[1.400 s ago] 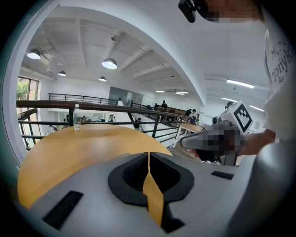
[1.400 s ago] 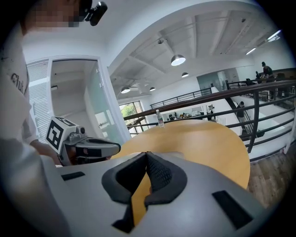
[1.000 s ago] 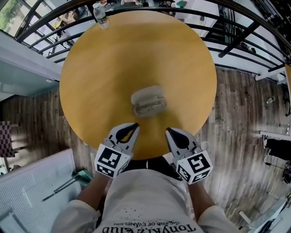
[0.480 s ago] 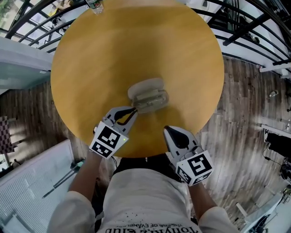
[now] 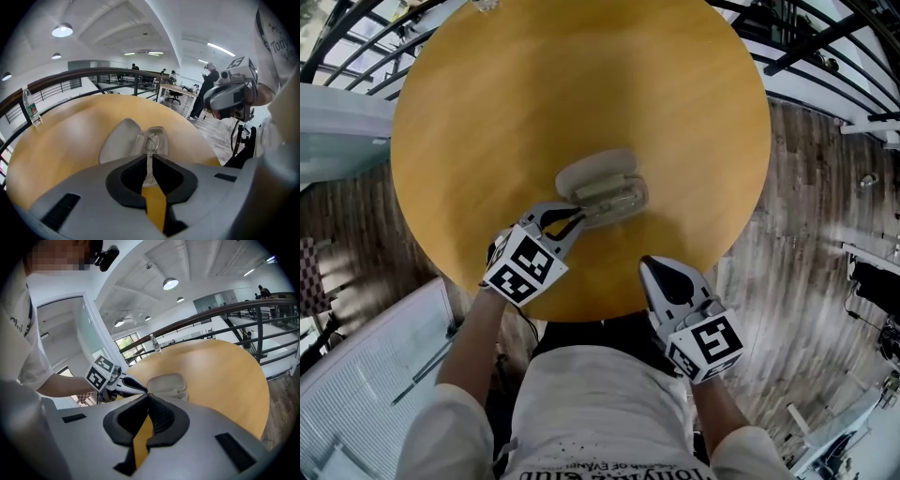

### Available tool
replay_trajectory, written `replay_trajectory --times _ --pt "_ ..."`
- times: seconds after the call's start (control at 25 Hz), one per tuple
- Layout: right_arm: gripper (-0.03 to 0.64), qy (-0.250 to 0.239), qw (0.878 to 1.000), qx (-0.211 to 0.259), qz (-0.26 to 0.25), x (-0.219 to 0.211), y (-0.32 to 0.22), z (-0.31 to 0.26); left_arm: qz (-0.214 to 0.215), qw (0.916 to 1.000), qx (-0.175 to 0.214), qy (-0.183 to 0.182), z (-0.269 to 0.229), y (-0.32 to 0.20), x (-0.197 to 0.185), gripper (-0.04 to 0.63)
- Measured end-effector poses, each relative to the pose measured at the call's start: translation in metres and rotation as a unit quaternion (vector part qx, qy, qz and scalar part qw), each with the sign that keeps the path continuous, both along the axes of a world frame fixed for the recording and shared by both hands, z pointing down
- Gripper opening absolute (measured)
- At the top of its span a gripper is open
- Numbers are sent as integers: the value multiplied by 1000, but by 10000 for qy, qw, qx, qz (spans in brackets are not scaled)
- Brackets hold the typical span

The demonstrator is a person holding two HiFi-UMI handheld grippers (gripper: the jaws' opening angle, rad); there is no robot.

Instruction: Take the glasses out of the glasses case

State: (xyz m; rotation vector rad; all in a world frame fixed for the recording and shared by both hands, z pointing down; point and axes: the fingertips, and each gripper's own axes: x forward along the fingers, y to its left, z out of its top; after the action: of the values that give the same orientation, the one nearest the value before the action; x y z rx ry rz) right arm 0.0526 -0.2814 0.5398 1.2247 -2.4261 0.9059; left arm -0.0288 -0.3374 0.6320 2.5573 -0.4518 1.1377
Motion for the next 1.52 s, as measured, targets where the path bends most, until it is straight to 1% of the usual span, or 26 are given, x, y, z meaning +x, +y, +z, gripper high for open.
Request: replay_trajectory --times 0.12,0.28,0.56,0.72,0.88,1.04,1.28,1.4,1.52 --pt "25 -41 10000 -86 20 0 -2 7 256 9994 -103 -214 12 -2 3 31" --pt "25 -77 9998 -193 17 -1 -2 12 428 9977 -150 -504 22 -7 6 32" --pt "25 -250 9987 -425 160 3 2 22 807 9928 -324 -818 38 -6 10 32" --pt "25 -295 9981 -492 208 4 4 25 1147 9873 -440 -1007 45 -1 13 31" --pt "25 -381 9975 -533 274 4 3 26 1406 9811 -394 -1271 48 0 14 32" --pt "25 -380 9974 -542 286 4 3 28 1548 9767 -476 -1410 50 -1 16 31" --pt "25 -376 9970 -598 329 7 4 30 1864 9665 -437 -1709 55 1 20 32" --pt "25 -408 9969 -592 331 6 4 30 1945 9632 -468 -1793 57 3 21 32" --pt "25 -397 9968 -601 344 7 4 30 2056 9593 -349 -1904 58 5 21 32"
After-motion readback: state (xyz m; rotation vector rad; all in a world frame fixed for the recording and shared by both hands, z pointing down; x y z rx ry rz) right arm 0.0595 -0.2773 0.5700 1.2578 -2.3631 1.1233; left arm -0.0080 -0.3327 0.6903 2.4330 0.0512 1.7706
